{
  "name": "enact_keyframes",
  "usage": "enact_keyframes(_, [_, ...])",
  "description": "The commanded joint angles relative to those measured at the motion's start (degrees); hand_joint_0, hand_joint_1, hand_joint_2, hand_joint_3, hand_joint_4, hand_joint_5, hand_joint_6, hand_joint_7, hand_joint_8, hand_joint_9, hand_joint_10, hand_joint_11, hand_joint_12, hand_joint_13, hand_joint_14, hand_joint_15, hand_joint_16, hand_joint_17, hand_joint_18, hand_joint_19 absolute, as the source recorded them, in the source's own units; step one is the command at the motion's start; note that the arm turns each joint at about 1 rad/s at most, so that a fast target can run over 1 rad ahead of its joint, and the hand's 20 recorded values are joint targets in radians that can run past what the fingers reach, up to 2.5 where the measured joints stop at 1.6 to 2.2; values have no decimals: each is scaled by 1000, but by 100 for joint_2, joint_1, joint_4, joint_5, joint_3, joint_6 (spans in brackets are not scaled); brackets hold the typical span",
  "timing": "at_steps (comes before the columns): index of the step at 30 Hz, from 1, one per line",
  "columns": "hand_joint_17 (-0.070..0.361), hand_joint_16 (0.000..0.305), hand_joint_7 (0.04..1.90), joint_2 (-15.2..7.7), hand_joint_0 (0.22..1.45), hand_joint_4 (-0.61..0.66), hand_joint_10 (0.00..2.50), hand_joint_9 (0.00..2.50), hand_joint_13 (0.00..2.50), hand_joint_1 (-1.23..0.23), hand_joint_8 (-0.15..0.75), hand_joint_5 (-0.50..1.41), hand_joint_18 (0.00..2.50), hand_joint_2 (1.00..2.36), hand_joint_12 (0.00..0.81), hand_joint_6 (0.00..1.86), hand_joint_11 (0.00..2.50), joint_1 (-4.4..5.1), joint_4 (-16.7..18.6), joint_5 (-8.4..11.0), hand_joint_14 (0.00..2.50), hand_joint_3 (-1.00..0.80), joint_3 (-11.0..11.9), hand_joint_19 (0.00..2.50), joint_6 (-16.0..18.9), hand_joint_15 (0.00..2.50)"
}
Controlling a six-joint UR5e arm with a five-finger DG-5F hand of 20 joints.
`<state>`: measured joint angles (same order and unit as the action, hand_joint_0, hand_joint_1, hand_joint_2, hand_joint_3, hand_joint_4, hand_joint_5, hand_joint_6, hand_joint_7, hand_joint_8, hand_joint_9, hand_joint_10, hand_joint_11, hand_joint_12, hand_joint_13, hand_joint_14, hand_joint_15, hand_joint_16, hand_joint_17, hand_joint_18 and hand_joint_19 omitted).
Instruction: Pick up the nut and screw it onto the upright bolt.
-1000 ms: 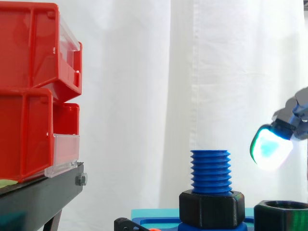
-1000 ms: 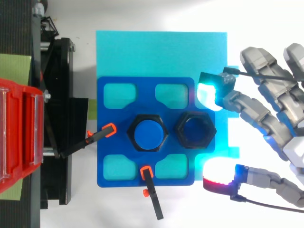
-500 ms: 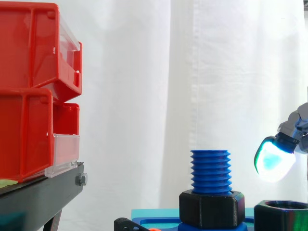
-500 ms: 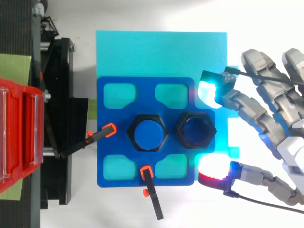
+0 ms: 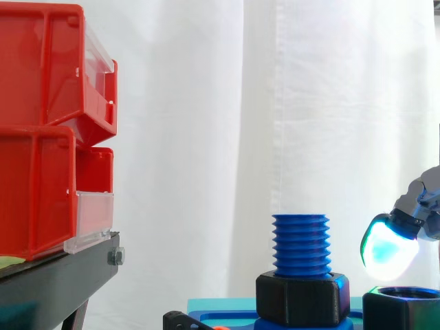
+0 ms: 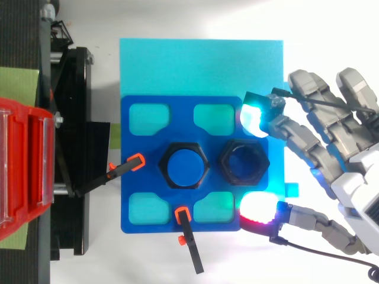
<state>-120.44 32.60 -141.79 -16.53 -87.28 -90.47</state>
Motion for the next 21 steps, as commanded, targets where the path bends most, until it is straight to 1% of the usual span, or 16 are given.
enact_keyframes(1, [98, 43, 682, -6, 368, 175, 0, 201, 344, -606, 258, -263, 122, 1000, 347, 501, 0, 1, 29, -17, 0, -500, 0, 0, -67, 0])
enact_keyframes(6, [94, 42, 686, -15, 382, 174, 0, 210, 353, -612, 253, -259, 143, 1000, 341, 501, 0, 1, 29, -35, 0, -500, 0, 0, -146, 0])
enact_keyframes(11, [90, 40, 712, -6, 402, 166, 0, 221, 352, -617, 247, -255, 139, 1000, 330, 502, 0, 1, 143, -8, 0, -500, 0, 0, -164, 0])
enact_keyframes(21, [89, 40, 764, -15, 403, 172, 0, 240, 373, -616, 250, -244, 164, 1000, 331, 502, 0, 1, 143, -35, 0, -500, 0, 0, -182, 0])
